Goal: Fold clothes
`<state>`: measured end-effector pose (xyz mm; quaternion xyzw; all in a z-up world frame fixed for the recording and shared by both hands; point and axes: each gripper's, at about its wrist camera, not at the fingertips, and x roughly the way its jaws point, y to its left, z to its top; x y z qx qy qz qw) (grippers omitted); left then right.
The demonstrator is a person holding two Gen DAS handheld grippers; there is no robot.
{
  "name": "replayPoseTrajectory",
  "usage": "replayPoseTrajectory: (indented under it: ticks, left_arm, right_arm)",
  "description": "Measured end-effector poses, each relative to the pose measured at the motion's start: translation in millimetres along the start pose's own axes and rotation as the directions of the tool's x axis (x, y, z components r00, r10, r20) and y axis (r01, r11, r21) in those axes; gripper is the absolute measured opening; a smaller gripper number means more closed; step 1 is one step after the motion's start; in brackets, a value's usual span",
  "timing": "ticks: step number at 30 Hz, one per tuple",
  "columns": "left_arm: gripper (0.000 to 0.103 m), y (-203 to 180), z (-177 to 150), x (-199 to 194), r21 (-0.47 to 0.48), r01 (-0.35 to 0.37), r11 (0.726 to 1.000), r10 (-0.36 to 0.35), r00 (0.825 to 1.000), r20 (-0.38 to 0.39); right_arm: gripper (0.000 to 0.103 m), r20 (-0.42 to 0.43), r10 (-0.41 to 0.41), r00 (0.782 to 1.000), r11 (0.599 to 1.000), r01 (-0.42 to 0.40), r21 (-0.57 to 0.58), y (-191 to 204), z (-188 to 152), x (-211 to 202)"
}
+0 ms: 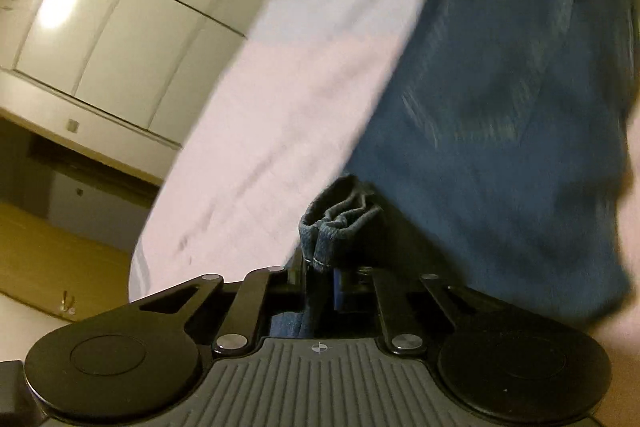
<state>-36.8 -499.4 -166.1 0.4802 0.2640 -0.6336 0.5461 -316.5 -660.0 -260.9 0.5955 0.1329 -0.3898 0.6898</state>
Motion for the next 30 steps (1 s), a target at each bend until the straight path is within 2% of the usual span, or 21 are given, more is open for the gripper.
replayPoseTrajectory:
  ticks: [6, 9, 11, 14, 16, 17, 20, 22, 23, 25, 26, 29, 30]
  left_arm:
    - [0.037, 0.0, -2.5, 19.7, 0.04, 0.034, 0.999, -0.033, 0.999, -0.02]
    - [0.037, 4.6, -8.2, 22.0, 0.042, 0.034, 0.999, -0.033, 0.999, -0.03]
    - [0.037, 13.0, -12.2, 25.2, 0.028, 0.029, 0.999, -0.028, 0.999, -0.043]
    - [0.037, 25.8, -18.0, 31.9, 0.016, 0.012, 1.0, -0.011, 0.998, -0.069]
    - [0.037, 31.9, -20.6, 38.4, 0.027, -0.002, 1.0, 0.004, 0.997, -0.081]
    - [0.037, 36.1, -20.4, 42.7, 0.024, 0.002, 1.0, 0.0, 0.997, -0.078]
    - [0.038, 46.8, -16.5, 57.9, -0.008, 0.031, 0.999, -0.031, 0.998, -0.059]
    - [0.039, 51.1, -15.5, 74.7, -0.03, 0.054, 0.998, -0.057, 0.995, -0.082]
    - [0.039, 53.1, -15.1, 83.3, -0.041, 0.066, 0.997, -0.069, 0.993, -0.094]
    - [0.039, 55.2, -17.0, 97.6, -0.052, 0.088, 0.995, -0.093, 0.99, -0.107]
    - [0.039, 56.8, -17.4, 98.0, -0.056, 0.095, 0.994, -0.101, 0.989, -0.105]
    - [0.039, 62.9, -17.2, 91.0, -0.07, 0.112, 0.991, -0.118, 0.988, -0.095]
    - [0.037, 67.0, -16.3, 83.0, -0.083, 0.118, 0.99, -0.124, 0.99, -0.068]
  right_arm:
    - [0.011, 0.016, -0.04, 0.999, 0.999, 0.04, -0.003, -5.7, 10.8, -5.0]
    - [0.028, 0.024, -0.059, 0.998, 0.998, 0.059, -0.005, -8.5, 16.2, -7.6]
    - [0.044, 0.041, -0.083, 0.996, 0.996, 0.084, -0.025, -5.4, 15.3, -16.9]
    - [0.045, 0.09, -0.177, 0.98, 0.977, 0.187, -0.107, 13.7, 8.4, -40.4]
    - [0.045, 0.126, -0.214, 0.969, 0.943, 0.238, -0.234, 32.2, -2.9, -53.5]
    - [0.045, 0.14, -0.204, 0.969, 0.921, 0.238, -0.309, 42.5, -8.4, -54.8]
    - [0.045, 0.089, -0.125, 0.988, 0.868, 0.152, -0.473, 68.2, -22.2, -25.8]
    - [0.045, 0.041, -0.123, 0.992, 0.831, 0.126, -0.542, 70.2, -31.3, -4.4]
    - [0.045, 0.023, -0.145, 0.989, 0.815, 0.133, -0.564, 65.3, -34.9, 7.1]
    - [0.045, -0.011, -0.194, 0.981, 0.809, 0.154, -0.568, 49.5, -37.4, 28.3]
    - [0.045, -0.015, -0.19, 0.982, 0.813, 0.149, -0.563, 43.9, -36.0, 32.0]
    - [0.045, -0.024, -0.198, 0.98, 0.799, 0.147, -0.583, 49.1, -37.7, 24.0]
    - [0.045, -0.022, -0.19, 0.982, 0.792, 0.14, -0.594, 54.9, -40.6, 19.6]
